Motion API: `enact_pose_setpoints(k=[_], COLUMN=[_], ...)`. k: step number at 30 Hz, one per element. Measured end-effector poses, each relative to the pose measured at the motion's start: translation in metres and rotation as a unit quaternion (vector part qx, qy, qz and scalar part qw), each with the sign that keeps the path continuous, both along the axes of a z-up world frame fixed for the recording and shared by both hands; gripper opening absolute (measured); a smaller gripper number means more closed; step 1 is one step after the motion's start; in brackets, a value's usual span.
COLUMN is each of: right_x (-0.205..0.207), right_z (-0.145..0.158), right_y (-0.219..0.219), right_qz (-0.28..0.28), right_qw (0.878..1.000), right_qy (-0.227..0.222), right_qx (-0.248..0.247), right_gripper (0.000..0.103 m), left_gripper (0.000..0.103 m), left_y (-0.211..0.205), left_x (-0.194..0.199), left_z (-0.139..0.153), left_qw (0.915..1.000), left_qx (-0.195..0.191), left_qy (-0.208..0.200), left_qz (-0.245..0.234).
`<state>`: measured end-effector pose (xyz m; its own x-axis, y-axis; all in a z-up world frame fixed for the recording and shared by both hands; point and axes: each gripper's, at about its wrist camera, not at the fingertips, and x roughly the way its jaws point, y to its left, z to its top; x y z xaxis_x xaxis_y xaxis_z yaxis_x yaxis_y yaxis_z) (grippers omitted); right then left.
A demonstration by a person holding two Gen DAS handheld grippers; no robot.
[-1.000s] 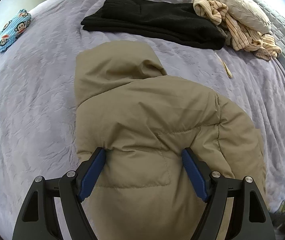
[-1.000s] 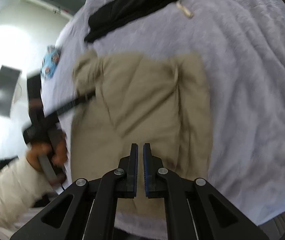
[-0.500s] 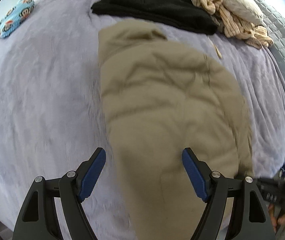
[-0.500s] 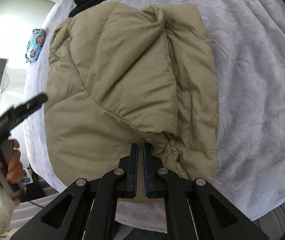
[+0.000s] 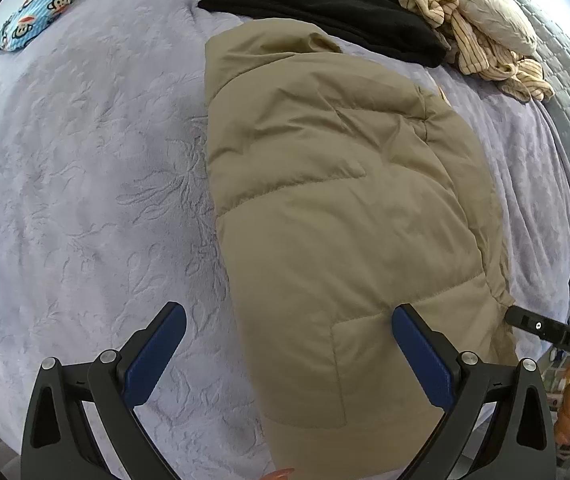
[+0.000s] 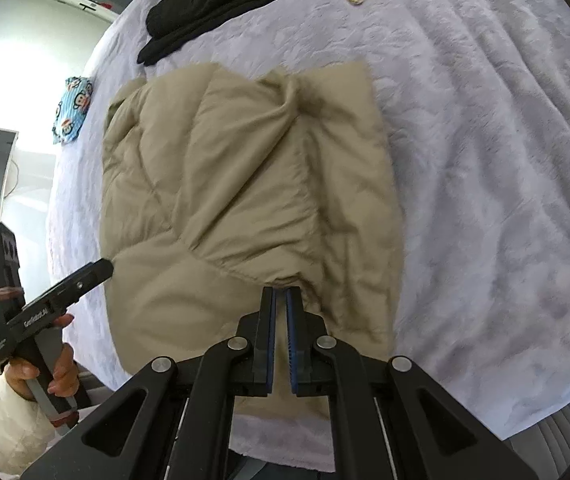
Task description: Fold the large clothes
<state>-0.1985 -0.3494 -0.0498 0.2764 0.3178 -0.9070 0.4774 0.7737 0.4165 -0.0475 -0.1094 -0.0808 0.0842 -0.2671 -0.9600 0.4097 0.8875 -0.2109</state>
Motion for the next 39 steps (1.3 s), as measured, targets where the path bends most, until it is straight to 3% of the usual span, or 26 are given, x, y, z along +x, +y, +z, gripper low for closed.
enact_pose_setpoints(k=[1, 2, 3, 4, 6, 10, 12, 19, 24, 27, 37, 39], right_x=[0.002, 0.002, 0.001, 0.000, 0.001, 0.007, 0.012, 0.024, 0.034, 0.040, 0.073, 0.076], right_z=[0.001, 0.003, 0.007, 0.010, 0.013, -0.008, -0.019, -0.044, -0.069, -0.085, -0.130, -0.136], right_y=[-0.004, -0.008, -0.013, -0.016, -0.023, -0.038, -0.041, -0.051, -0.058, -0.064, -0.065, -0.065], right_qz=[-0.002, -0.008, -0.016, -0.023, -0.029, -0.027, -0.017, 0.001, 0.011, 0.017, 0.040, 0.028], right_qw=[1.000, 1.000, 1.000, 0.999, 0.999, 0.999, 0.999, 0.997, 0.993, 0.989, 0.971, 0.969], right_qy=[-0.003, -0.011, -0.023, -0.037, -0.045, -0.020, -0.015, -0.026, -0.014, -0.013, -0.020, -0.021], right_qx=[-0.001, -0.003, -0.006, -0.007, -0.004, 0.021, 0.033, 0.069, 0.117, 0.148, 0.237, 0.246], right_gripper=[0.024, 0.057, 0.083, 0.086, 0.086, 0.089, 0.103, 0.103, 0.103, 0.103, 0.103, 0.103], left_gripper=[0.103, 0.103, 0.103, 0.103, 0.103, 0.103, 0.103, 0.103, 0.103, 0.103, 0.103, 0.103], left_y=[0.001, 0.001, 0.002, 0.001, 0.000, 0.000, 0.000, 0.007, 0.022, 0.030, 0.007, -0.001], left_x=[0.002, 0.004, 0.005, 0.007, 0.010, 0.013, 0.014, 0.025, 0.049, 0.062, 0.069, 0.069], left_z=[-0.001, -0.001, -0.002, -0.004, -0.007, -0.010, -0.012, -0.024, -0.045, -0.066, -0.116, -0.120], left_qw=[1.0000, 1.0000, 1.0000, 0.9999, 0.9998, 0.9995, 0.9992, 0.9937, 0.9724, 0.9595, 0.9307, 0.9316], left_qx=[-0.001, -0.002, -0.005, -0.008, -0.014, -0.022, -0.030, -0.082, -0.182, -0.216, -0.270, -0.265], left_qy=[0.001, 0.002, 0.005, 0.009, 0.016, 0.021, 0.025, 0.076, 0.147, 0.181, 0.246, 0.248], left_qz=[0.001, 0.001, 0.002, 0.003, 0.005, 0.003, 0.001, -0.002, 0.004, 0.012, 0.012, 0.020])
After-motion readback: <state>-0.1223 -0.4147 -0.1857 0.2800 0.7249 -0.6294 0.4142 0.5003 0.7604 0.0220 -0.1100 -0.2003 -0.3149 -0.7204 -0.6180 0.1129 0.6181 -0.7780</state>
